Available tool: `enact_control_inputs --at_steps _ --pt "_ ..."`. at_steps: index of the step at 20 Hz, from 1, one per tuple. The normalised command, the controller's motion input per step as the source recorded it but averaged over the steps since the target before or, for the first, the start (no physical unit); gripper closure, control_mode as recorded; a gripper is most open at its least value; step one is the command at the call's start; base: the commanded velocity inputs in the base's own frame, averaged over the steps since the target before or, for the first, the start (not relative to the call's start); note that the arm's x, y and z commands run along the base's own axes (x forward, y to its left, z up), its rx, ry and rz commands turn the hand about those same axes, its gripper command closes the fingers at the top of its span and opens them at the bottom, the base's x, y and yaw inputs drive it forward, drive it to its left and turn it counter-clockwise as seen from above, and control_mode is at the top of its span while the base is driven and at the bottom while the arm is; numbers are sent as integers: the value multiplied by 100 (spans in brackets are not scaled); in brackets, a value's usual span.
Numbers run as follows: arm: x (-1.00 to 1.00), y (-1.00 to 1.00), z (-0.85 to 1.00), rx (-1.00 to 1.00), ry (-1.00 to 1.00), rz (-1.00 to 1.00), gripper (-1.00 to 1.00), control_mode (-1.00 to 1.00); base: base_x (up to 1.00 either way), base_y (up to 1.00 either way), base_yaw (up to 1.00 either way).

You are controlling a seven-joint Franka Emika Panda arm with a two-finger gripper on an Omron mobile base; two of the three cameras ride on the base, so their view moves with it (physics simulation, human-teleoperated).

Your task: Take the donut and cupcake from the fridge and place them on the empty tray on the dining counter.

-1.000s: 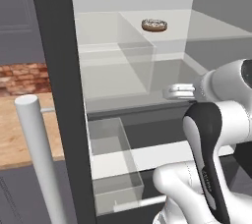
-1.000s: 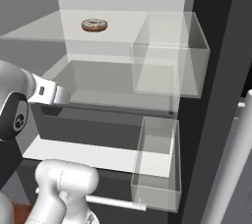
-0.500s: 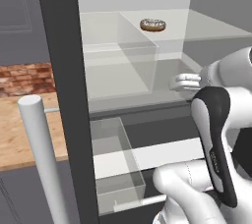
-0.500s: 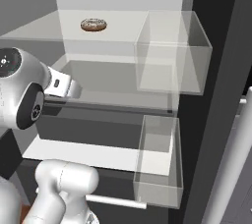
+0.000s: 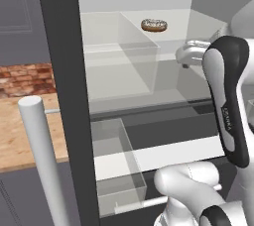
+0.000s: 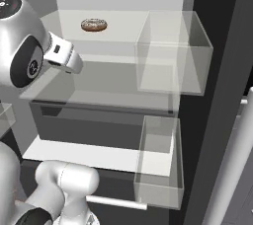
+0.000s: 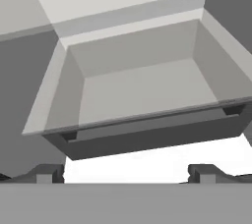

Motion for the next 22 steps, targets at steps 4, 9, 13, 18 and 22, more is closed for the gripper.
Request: enact_control_inputs --at_steps 4,9,13,18,22 --pt "23 -15 9 -5 -22 0 -100 -100 0 0 0" --pt "54 -17 21 -1 -14 0 -100 -100 0 0 0" --pt "58 -23 33 0 0 0 -100 -100 0 0 0" --pt "70 -10 25 0 0 -3 -100 -100 0 0 0" --pt "77 -3 14 0 0 -1 -100 -100 0 0 0"
